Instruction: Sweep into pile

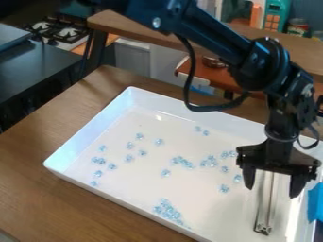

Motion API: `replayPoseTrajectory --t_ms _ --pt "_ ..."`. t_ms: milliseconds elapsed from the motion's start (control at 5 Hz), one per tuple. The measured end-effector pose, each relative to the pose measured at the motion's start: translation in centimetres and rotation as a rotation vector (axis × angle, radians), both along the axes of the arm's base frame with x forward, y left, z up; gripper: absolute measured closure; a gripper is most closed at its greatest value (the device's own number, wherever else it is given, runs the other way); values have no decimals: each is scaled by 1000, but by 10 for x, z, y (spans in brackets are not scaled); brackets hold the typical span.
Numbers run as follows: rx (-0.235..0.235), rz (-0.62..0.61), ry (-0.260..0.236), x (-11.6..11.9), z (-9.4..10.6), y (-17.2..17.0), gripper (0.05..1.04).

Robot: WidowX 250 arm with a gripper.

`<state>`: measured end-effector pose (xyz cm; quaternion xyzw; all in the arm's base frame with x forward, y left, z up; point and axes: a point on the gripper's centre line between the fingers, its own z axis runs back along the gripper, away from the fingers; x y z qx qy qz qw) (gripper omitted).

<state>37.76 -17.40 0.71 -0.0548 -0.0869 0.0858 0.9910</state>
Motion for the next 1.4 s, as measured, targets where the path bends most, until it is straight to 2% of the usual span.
replayPoseTrajectory --t_ms 200,400,800,1200,1400 --pt "5 -2 3 1 -5 0 83" --pt "7 -8 20 -1 -14 1 135" --pt "-10 -16 3 5 -14 5 703" --pt "-55 -15 -2 16 -14 26 727" --pt "-54 -14 -7 17 -17 41 727"
